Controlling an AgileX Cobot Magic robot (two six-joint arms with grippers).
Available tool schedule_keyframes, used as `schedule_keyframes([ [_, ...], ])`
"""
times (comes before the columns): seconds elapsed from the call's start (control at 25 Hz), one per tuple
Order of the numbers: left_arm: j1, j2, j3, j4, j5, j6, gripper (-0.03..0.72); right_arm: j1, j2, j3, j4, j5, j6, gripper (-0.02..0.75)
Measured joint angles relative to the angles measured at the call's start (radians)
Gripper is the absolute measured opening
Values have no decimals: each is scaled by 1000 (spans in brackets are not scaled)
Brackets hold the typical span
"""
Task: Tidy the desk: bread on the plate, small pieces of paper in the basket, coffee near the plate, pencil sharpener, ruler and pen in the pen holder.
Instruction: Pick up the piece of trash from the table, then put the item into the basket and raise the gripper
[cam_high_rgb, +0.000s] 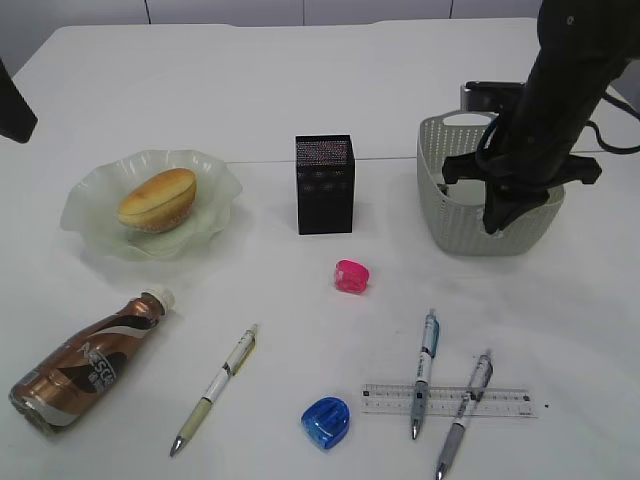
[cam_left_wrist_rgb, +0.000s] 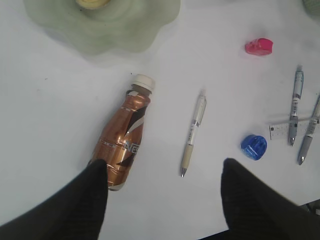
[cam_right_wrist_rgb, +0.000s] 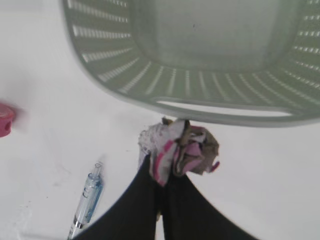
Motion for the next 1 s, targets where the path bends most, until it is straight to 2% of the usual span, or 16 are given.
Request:
schedule_keyframes([
  [0.36, 0, 0, 0, 0, 0, 0, 515, 0, -27, -110, -35, 39, 8, 13],
  [0.56, 0, 0, 0, -2, 0, 0, 515, 0, -27, -172, -113, 36, 18, 13],
  [1.0, 0, 0, 0, -21, 0, 0, 513, -4, 11, -177, -192, -8, 23, 17],
])
